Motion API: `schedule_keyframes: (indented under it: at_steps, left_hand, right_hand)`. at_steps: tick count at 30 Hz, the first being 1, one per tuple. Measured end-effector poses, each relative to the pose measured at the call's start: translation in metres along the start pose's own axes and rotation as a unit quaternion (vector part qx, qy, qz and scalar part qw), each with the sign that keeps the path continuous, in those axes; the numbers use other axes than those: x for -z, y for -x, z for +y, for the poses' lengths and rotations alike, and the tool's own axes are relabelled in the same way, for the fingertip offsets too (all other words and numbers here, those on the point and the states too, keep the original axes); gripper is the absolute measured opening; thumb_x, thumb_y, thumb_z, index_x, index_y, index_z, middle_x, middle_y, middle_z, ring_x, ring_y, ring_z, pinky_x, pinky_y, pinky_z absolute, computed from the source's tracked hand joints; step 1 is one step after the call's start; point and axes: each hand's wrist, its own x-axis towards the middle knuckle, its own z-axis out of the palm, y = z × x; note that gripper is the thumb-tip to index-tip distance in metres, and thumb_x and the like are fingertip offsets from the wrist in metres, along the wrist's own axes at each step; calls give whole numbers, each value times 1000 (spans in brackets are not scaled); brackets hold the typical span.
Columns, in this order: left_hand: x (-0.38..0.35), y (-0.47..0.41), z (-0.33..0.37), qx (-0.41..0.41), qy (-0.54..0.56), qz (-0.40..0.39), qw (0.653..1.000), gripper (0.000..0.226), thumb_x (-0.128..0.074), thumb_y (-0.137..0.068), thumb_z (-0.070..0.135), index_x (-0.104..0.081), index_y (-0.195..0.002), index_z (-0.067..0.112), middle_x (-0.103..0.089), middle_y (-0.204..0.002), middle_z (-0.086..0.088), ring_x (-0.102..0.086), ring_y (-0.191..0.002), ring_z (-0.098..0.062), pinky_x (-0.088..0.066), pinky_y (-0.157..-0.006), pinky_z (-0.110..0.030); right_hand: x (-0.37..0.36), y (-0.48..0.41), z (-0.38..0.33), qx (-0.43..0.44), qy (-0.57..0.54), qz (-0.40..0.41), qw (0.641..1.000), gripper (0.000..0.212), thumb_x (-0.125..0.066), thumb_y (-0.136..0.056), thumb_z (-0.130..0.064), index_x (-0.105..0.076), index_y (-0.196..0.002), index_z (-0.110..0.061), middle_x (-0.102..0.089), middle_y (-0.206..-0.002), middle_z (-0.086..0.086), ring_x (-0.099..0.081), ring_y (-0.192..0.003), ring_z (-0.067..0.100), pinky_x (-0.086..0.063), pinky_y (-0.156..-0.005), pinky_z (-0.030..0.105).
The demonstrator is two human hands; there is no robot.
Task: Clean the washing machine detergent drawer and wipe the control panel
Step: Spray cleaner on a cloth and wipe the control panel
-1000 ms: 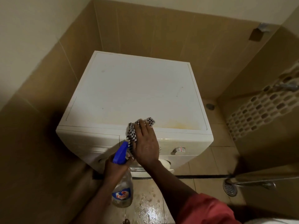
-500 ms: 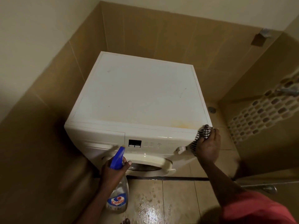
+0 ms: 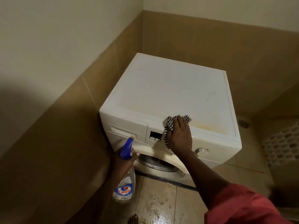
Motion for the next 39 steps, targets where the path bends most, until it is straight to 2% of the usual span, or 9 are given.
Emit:
schedule_keyframes:
  at_steps: [4, 8, 11, 14, 20, 29, 32, 36, 39]
  left_hand:
    - [12, 7, 2, -57, 13, 16, 998, 30, -75, -83, 10, -58, -107, 16, -59, -86, 12, -57, -80, -6, -46, -81, -27]
    - [27, 2, 1, -83, 9, 54, 995, 14, -74, -84, 19, -65, -85, 8, -62, -69, 0, -57, -61, -12, -49, -59, -21]
    - [46, -13, -5, -101, -14, 67, 993, 18, -74, -84, 21, -61, -80, 9, -63, -64, -7, -61, -58, -17, -56, -68, -38]
    - [63, -42, -16, -148, -34, 90, 984, 21, -77, -82, 20, -61, -81, 7, -64, -64, -15, -65, -59, -26, -57, -67, -37]
    - [75, -85, -10, -194, -1, 68, 979, 21, -77, -81, 22, -58, -76, 16, -58, -62, 1, -54, -50, -4, -43, -49, -10]
    - [55, -102, -22, -295, 20, -3, 955, 21, -75, -82, 25, -55, -82, 23, -58, -75, 0, -56, -69, -11, -47, -64, -23]
    - [42, -106, -32, -318, -12, -21, 948, 25, -77, -80, 33, -58, -90, 21, -63, -83, -5, -60, -74, -15, -53, -69, -30]
    - [22, -110, -37, -336, -2, -35, 941, 36, -75, -81, 36, -58, -106, 16, -66, -102, -11, -60, -77, -13, -46, -54, -18]
    - [4, -106, -40, -365, -6, -50, 930, 29, -76, -80, 36, -57, -95, 20, -64, -93, -6, -59, -75, -12, -47, -57, -20]
  right_hand:
    - [2, 9, -11, 36, 28, -32, 998, 59, -43, -85, -27, -44, -139, -3, -35, -151, 19, -28, -142, 39, -21, -119, 48]
    - [-11, 10, -21, 82, 12, -21, 996, 59, -32, -93, -35, -45, -139, -2, -41, -148, 19, -31, -141, 36, -21, -119, 48]
    - [-12, -3, -33, 84, 17, 17, 996, 57, -31, -93, -38, -53, -129, 0, -56, -132, 19, -47, -127, 35, -31, -114, 45]
    - [-16, -20, -46, 81, 21, 70, 994, 43, -39, -93, -35, -57, -113, -1, -63, -110, 18, -57, -103, 36, -46, -89, 41]
    - [-29, -26, -54, 20, 27, 100, 994, 33, -39, -98, -44, -58, -105, -17, -62, -106, 7, -59, -100, 32, -43, -74, 37]
    - [-47, -16, -59, 17, 56, 192, 980, 36, -34, -98, -47, -56, -95, -19, -61, -89, 8, -42, -74, 26, -33, -69, 35]
    - [-51, -15, -60, 29, 66, 207, 976, 38, -32, -98, -45, -57, -100, -17, -53, -83, 7, -42, -74, 27, -33, -70, 35]
    - [-56, -12, -53, 48, 70, 242, 966, 39, -33, -98, -43, -60, -108, -17, -65, -103, 13, -57, -92, 36, -34, -73, 37]
    - [-63, -9, -48, 55, 90, 275, 956, 39, -34, -99, -43, -60, -110, -16, -66, -104, 12, -59, -97, 35, -33, -72, 36]
